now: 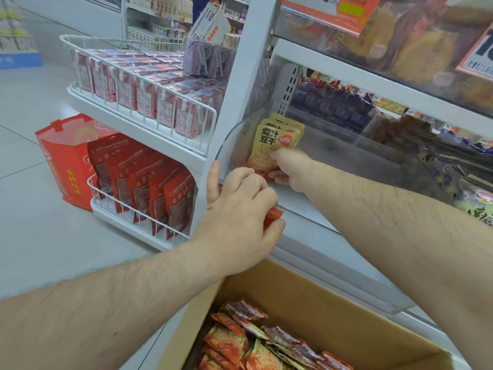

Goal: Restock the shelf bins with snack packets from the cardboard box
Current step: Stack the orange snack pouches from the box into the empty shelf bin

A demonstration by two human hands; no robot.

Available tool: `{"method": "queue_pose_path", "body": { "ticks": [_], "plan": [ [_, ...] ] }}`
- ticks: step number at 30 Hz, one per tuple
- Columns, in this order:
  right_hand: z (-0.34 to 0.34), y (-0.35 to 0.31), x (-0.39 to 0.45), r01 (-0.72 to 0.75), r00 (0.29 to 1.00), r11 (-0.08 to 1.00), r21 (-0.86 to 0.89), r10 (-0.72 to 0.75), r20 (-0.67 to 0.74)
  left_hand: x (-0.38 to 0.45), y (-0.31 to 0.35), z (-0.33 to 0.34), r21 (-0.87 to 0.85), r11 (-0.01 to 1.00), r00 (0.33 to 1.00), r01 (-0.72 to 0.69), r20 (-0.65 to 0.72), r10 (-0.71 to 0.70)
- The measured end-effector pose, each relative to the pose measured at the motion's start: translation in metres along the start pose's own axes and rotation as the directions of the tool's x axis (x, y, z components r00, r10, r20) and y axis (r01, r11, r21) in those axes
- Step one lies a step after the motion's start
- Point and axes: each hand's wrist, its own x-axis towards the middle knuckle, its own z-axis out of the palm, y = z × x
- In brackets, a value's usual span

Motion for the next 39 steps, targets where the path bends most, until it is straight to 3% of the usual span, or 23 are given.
{"method": "queue_pose_path", "body": {
  "ticks": [7,26,30,33,36,37,39],
  "plan": [
    [-0.004,0.0,0.001,-0.074,0.996,0.997,0.035,0.073,0.041,0.004,-0.002,-0.003,-0.028,1.0,1.0,0.005,0.021,-0.005],
    [-0.032,-0.007,-0.017,-0.049,0.993,0.988,-0.145,0.064,0.099,0.006,0.002,-0.013,-0.021,1.0,1.0,-0.007,0.003,0.007],
    [-0.061,-0.014,-0.057,0.045,0.999,0.924,-0.379,-0.044,0.009,0.0,0.022,-0.019,-0.096,0.993,0.994,-0.073,-0.082,0.065],
    [-0.083,-0.01,-0.095,0.11,0.981,0.819,-0.563,-0.181,-0.073,-0.01,0.04,-0.022,-0.244,0.964,0.994,-0.106,-0.029,0.102],
    [-0.093,0.008,-0.137,0.249,0.87,0.663,-0.706,-0.473,-0.137,-0.026,0.055,-0.024,-0.43,0.899,0.954,0.082,0.295,0.055],
    [-0.093,0.018,-0.157,0.343,0.771,0.584,-0.736,-0.622,-0.135,-0.03,0.057,-0.021,-0.44,0.882,0.917,0.169,0.399,0.023],
    [-0.086,0.045,-0.2,0.573,0.455,0.346,-0.743,-0.888,-0.063,-0.038,0.058,-0.01,-0.398,0.859,0.83,0.322,0.555,-0.054]
  ]
}}
